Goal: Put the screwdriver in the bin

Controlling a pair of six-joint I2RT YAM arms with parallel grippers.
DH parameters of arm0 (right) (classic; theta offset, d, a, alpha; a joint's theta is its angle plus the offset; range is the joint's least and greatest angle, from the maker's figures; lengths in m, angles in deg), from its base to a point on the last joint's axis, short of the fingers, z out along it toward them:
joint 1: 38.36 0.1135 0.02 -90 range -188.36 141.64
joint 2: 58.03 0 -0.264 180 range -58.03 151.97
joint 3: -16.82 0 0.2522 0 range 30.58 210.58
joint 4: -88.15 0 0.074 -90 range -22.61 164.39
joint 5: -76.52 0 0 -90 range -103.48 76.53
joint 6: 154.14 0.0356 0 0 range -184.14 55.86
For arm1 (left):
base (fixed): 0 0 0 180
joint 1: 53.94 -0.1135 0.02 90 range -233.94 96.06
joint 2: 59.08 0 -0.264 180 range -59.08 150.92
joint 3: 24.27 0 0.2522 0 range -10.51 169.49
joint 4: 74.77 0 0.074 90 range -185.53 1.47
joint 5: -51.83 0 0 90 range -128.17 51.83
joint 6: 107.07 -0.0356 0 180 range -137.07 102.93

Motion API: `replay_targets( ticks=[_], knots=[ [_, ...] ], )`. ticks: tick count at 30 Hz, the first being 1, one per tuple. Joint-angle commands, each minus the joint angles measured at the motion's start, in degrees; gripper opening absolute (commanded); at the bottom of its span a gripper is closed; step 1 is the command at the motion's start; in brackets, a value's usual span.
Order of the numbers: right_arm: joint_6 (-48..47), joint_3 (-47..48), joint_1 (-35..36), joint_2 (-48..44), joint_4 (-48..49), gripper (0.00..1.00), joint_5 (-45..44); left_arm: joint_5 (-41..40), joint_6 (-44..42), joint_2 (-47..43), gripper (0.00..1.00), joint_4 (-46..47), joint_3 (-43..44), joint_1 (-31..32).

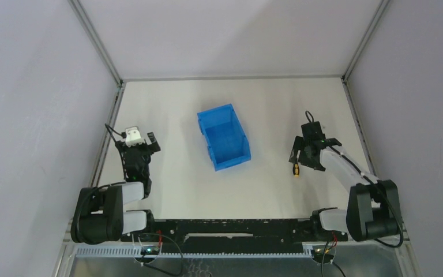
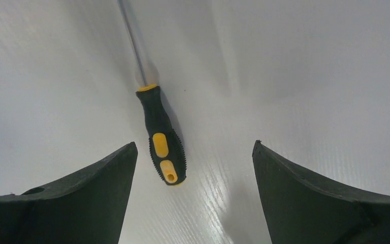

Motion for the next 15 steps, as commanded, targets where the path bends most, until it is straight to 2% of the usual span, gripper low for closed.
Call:
replay_targets(
  ticks=[1, 7, 8, 11, 13, 15],
  knots=[
    [-0.36, 0.78, 1.11, 5.52, 3.33, 0.91, 1.02, 0.26, -0.84, -0.38, 1.00, 1.92, 2.00, 0.11],
    [-2.49, 3.34, 0.96, 13.82, 3.06, 0.76, 2.33, 0.26, -0.88, -0.35, 1.00, 1.92, 2.00, 0.04],
    [-2.65, 3.56, 0.70, 14.57, 2.94, 0.68, 2.79, 0.26, -0.90, -0.35, 1.00, 1.92, 2.00, 0.08],
    [-3.42, 3.68, 0.42, 15.16, 3.21, 0.26, 4.31, 0.23, -0.88, -0.35, 1.00, 1.91, 2.01, 0.14],
    [-3.58, 3.68, 0.42, 14.45, 3.37, 0.16, 4.21, 0.27, -0.88, -0.36, 1.00, 1.92, 2.01, 0.09],
    [-3.50, 3.68, 0.25, 12.87, 3.39, 0.12, 3.88, 0.25, -0.88, -0.35, 1.00, 1.92, 1.99, 0.07]
  ],
)
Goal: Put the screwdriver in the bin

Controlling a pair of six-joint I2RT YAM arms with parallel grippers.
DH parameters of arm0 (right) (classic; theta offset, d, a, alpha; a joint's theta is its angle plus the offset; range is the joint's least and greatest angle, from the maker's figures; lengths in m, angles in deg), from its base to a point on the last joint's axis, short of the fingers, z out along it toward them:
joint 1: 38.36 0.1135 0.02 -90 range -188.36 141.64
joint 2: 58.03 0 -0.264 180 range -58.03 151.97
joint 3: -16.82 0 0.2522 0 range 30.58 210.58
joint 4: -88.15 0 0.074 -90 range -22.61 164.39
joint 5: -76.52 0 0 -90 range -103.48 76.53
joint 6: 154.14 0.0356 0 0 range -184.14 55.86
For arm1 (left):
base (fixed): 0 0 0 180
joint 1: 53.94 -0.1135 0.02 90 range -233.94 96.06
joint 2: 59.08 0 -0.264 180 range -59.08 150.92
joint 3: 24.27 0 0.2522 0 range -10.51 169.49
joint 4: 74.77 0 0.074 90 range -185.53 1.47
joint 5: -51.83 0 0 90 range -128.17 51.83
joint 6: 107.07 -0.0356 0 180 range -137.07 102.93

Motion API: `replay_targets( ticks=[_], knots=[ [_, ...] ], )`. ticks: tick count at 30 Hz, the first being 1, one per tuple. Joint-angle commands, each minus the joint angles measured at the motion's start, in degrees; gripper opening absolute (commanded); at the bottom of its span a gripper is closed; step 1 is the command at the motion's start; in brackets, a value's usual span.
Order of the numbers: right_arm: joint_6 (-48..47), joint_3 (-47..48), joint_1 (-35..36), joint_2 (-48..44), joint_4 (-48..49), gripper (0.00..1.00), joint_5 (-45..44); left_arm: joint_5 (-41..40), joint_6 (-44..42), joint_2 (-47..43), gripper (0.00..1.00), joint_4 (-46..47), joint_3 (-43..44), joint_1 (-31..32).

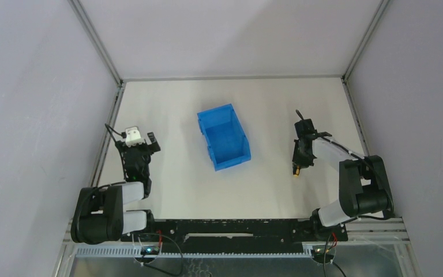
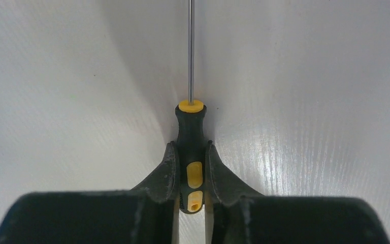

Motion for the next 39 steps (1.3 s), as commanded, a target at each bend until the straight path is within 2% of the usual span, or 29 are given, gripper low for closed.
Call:
replay_targets(
  ticks=[1, 9, 16, 25, 28, 32, 39],
  knots=[
    [-0.82, 0.68, -0.50, -2.95, 0.75, 0.11, -1.05, 0.20, -0.88, -0.35, 1.00, 1.92, 1.95, 0.02],
    [-2.60, 9.85, -0.29, -10.43, -6.94, 0.10, -1.96, 0.27, -0.88, -0.35, 1.00, 1.92, 2.01, 0.08],
    [-1.57, 19.61, 8.29, -10.34, -9.39, 0.09, 4.73, 0.24, -0.88, -0.35, 1.00, 1.92, 1.97, 0.09],
    [2.42, 34.26, 25.75, 0.94, -6.07, 0.09, 7.59, 0.26, -0.88, -0.35, 1.00, 1.92, 2.00, 0.07],
    [3.59, 39.82, 28.93, 8.22, -6.21, 0.07, 8.02, 0.25, -0.88, -0.37, 1.00, 1.92, 1.97, 0.11],
    [6.59, 45.43, 32.41, 15.55, -5.75, 0.07, 3.75, 0.19, -0.88, -0.41, 1.00, 1.92, 1.98, 0.06],
    [11.86, 46.90, 34.27, 24.39, -2.11, 0.09, -0.52, 0.27, -0.88, -0.35, 1.00, 1.92, 1.98, 0.04]
  ],
)
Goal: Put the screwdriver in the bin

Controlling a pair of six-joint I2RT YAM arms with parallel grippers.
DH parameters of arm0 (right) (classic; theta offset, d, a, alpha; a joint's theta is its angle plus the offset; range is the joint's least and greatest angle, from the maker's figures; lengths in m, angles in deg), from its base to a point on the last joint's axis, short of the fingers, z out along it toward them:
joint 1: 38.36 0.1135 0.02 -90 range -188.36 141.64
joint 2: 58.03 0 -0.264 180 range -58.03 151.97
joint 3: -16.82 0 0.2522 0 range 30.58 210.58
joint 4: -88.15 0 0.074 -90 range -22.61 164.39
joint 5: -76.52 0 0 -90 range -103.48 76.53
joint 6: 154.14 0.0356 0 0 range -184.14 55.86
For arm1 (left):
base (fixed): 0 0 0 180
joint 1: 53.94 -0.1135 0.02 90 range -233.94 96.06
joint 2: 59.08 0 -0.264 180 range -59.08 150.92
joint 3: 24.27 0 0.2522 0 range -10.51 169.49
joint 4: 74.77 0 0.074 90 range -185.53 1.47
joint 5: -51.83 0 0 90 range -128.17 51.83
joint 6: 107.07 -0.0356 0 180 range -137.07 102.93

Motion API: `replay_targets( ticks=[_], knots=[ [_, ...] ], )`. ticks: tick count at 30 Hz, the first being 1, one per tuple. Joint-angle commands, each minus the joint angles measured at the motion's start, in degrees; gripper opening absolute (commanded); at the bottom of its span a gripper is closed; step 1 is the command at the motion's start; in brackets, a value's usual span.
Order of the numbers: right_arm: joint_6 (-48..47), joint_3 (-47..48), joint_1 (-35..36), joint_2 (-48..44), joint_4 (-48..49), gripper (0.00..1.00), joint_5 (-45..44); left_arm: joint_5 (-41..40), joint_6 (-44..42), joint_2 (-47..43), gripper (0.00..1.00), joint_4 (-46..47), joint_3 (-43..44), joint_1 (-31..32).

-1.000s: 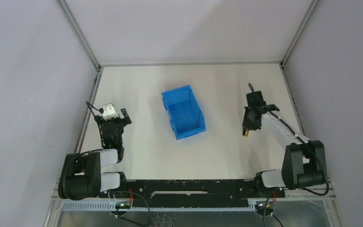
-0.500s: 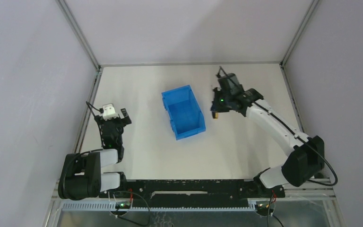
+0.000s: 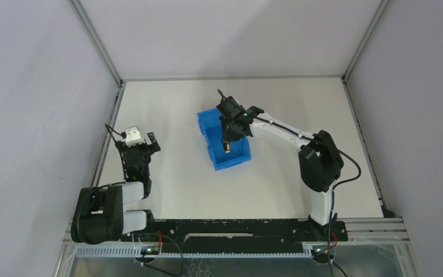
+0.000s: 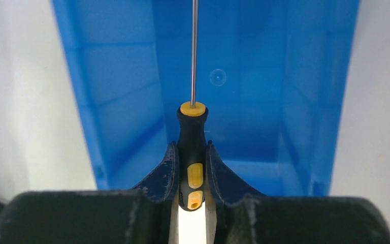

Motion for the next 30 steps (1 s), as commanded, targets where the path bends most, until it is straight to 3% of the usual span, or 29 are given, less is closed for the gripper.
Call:
replay_targets(
  ticks=[1, 6, 9, 15, 23, 30],
  knots=[
    [5.60, 2.01, 0.52, 3.41, 3.68, 0.10, -5.02, 0.25, -0.88, -0.40, 1.00, 1.92, 1.95, 0.08],
    [7.83, 3.09, 0.52, 9.52, 5.67, 0.14, -6.35, 0.26, -0.88, -0.35, 1.00, 1.92, 2.03, 0.06],
    [8.34, 3.22, 0.59, 11.38, 6.66, 0.28, -6.24, 0.27, -0.88, -0.35, 1.00, 1.92, 1.99, 0.09],
    [7.80, 3.78, 1.07, 11.41, 5.84, 0.45, -7.97, 0.22, -0.88, -0.35, 1.00, 1.92, 2.01, 0.08],
    [4.15, 5.52, 2.84, 4.19, 4.32, 0.53, -12.17, 0.24, -0.88, -0.36, 1.00, 1.92, 1.96, 0.08],
    [1.92, 0.66, 2.99, -7.70, 4.36, 0.62, -19.26, 0.26, -0.88, -0.35, 1.00, 1.92, 1.99, 0.08]
  ],
)
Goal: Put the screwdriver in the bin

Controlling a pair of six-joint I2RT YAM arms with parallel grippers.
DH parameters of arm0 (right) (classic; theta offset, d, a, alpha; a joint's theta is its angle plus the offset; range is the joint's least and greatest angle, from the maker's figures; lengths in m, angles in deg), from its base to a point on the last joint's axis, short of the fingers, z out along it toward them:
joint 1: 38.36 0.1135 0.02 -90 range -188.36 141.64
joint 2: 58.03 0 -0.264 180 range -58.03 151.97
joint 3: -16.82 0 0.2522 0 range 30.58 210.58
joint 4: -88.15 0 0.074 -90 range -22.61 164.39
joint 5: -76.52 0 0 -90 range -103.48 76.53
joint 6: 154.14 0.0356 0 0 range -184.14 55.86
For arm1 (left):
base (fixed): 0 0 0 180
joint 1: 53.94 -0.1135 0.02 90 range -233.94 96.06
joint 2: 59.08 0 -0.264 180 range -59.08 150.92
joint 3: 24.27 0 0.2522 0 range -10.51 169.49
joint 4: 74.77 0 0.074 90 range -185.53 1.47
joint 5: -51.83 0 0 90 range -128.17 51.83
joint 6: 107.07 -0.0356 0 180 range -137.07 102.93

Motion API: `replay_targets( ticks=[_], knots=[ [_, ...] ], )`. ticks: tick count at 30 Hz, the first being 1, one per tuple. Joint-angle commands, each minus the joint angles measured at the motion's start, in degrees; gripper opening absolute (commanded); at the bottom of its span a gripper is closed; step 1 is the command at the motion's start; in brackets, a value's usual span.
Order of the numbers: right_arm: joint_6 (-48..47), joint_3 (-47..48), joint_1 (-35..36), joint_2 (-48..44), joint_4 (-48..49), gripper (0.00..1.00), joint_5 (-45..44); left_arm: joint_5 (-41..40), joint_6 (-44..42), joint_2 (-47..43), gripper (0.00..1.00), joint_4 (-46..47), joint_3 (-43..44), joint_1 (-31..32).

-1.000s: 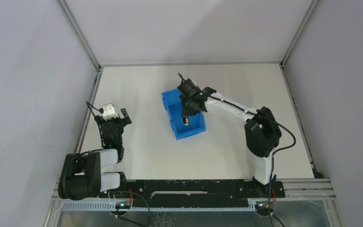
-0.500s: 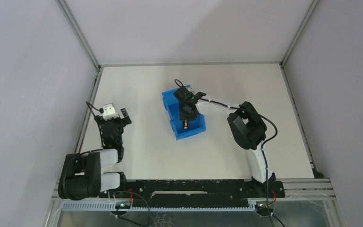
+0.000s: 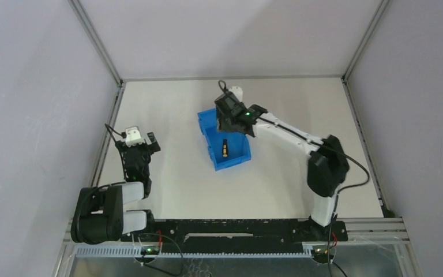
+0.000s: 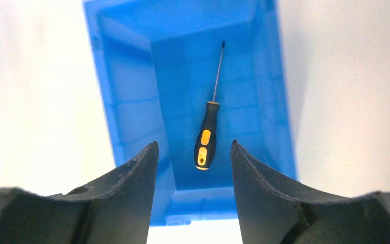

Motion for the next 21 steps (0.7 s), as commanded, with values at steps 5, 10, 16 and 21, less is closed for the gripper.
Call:
replay_targets(
  ticks=[5, 10, 16, 21],
  knots=[
    [-5.03, -10.00, -2.28, -19.00, 0.10, 0.96, -16.82, 0.22, -0.89, -0.35, 1.00, 1.92, 1.94, 0.07],
    [-8.97, -20.54, -12.84, -29.85, 0.28, 1.00, -16.85, 0.26, -0.88, -0.35, 1.00, 1.92, 2.01, 0.06],
    [-13.15, -28.99, -30.83, -39.61, 2.41, 1.00, -4.92, 0.27, -0.88, -0.35, 1.00, 1.92, 1.95, 0.04],
    [-17.55, -32.42, -37.77, -43.44, 3.87, 1.00, -2.68, 0.27, -0.88, -0.35, 1.00, 1.92, 2.01, 0.10]
  ],
)
